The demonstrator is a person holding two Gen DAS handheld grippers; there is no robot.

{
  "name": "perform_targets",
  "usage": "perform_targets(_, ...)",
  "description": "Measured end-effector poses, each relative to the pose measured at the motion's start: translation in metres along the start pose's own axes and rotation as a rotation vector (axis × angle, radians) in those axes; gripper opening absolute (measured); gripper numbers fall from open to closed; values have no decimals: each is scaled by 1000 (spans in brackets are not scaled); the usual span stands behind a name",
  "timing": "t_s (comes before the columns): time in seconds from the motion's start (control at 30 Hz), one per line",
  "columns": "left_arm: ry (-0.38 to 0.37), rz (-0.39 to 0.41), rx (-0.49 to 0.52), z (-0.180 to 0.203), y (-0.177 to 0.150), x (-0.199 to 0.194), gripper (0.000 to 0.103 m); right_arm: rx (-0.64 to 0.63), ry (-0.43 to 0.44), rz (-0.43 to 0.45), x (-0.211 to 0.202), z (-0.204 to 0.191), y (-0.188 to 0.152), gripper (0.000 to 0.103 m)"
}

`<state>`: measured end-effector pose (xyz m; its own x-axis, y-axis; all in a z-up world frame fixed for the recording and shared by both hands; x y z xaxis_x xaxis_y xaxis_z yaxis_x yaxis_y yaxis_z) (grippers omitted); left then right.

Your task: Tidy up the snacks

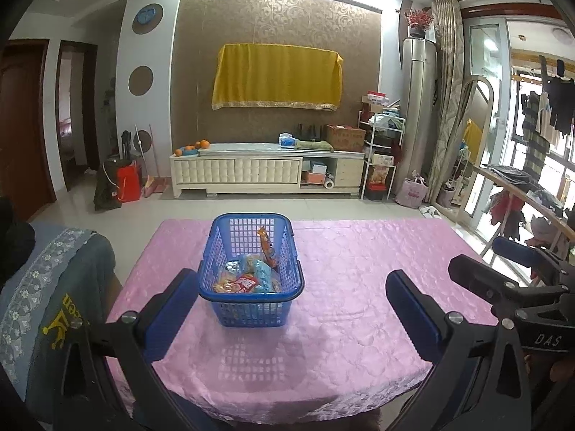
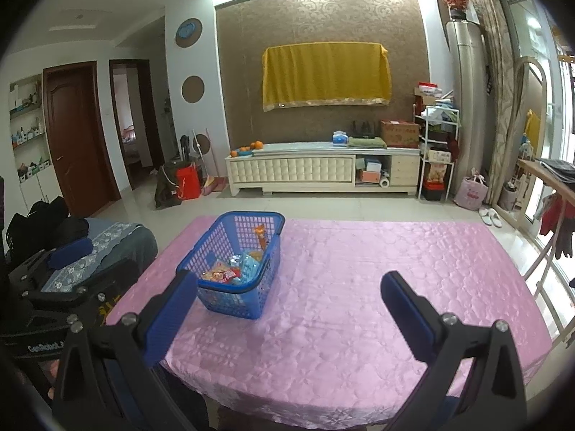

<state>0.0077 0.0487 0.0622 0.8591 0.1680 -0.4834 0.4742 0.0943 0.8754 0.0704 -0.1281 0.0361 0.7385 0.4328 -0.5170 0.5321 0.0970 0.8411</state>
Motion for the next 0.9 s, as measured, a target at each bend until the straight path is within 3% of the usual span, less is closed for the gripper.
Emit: perform_targets(0.9, -22, -16, 5, 0, -1, -2, 103, 17, 5, -22, 1, 0, 0, 103)
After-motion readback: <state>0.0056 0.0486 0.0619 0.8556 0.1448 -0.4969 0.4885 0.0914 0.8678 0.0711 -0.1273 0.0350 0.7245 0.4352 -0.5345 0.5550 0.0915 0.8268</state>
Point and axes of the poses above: each gripper's, at about its wrist camera, not at the fingertips, and x roughly the way its jaws point, z to its right, y to its top, the point moved 6 cm from there along x, roughly the way its jaws point, and after that the axes turned 11 degrees about y, right-handed, at the moved point
